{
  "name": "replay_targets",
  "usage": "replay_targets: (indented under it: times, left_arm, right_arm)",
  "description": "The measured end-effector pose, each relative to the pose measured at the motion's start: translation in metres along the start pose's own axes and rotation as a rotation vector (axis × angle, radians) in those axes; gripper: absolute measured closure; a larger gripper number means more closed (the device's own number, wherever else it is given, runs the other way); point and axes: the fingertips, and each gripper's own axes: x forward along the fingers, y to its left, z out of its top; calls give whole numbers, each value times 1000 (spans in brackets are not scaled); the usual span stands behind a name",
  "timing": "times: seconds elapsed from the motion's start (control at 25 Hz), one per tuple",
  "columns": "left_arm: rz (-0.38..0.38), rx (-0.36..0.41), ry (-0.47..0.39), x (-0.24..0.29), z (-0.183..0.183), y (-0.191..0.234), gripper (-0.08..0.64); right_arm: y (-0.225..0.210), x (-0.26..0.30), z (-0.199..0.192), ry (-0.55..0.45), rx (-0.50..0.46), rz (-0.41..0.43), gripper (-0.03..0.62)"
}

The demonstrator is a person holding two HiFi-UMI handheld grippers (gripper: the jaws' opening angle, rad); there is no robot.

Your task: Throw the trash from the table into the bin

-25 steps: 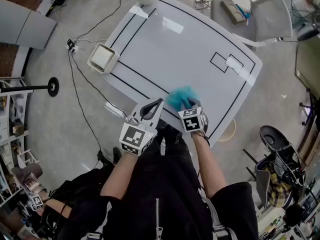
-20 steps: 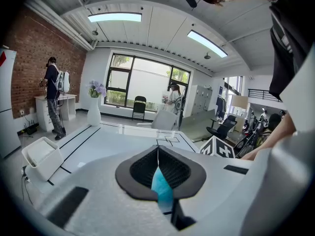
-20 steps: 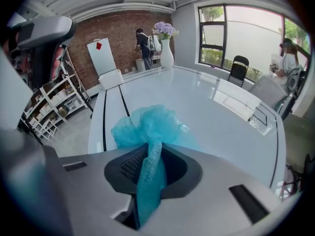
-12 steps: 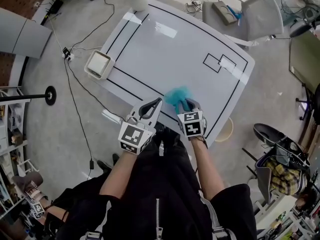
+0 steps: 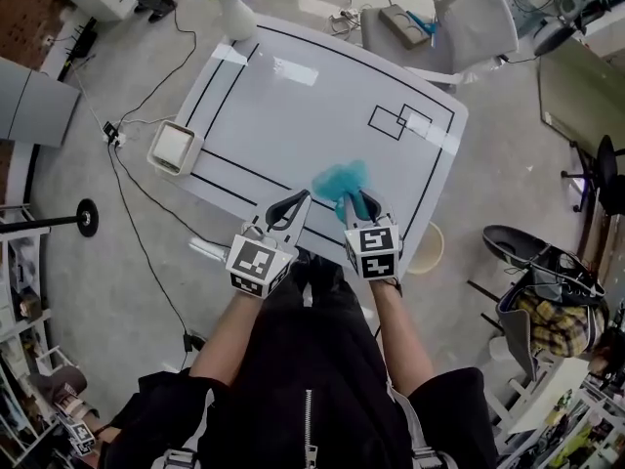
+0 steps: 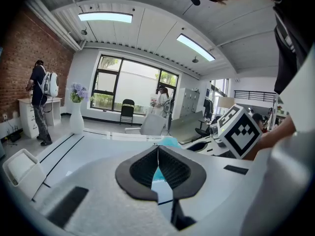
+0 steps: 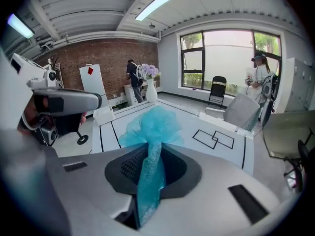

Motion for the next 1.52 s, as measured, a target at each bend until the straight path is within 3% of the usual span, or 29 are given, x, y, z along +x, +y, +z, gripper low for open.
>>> replay_targets:
  times: [0.28, 0.56, 1.24, 1.52]
  left_arm:
    - [-82, 21, -12, 14, 6, -19, 551]
    - [-177, 46, -13, 31, 11, -38, 551]
    - [-408, 96, -1, 60, 13, -79, 551]
    - [-438, 139, 2, 66, 18, -99, 551]
  right_arm:
    - [-18, -42, 28, -112, 54, -74, 545]
    - [-31, -70, 29, -163, 106, -141, 545]
    - [-53, -123, -1, -211, 241, -350, 545]
    - [-62, -142, -22, -229, 278, -413, 545]
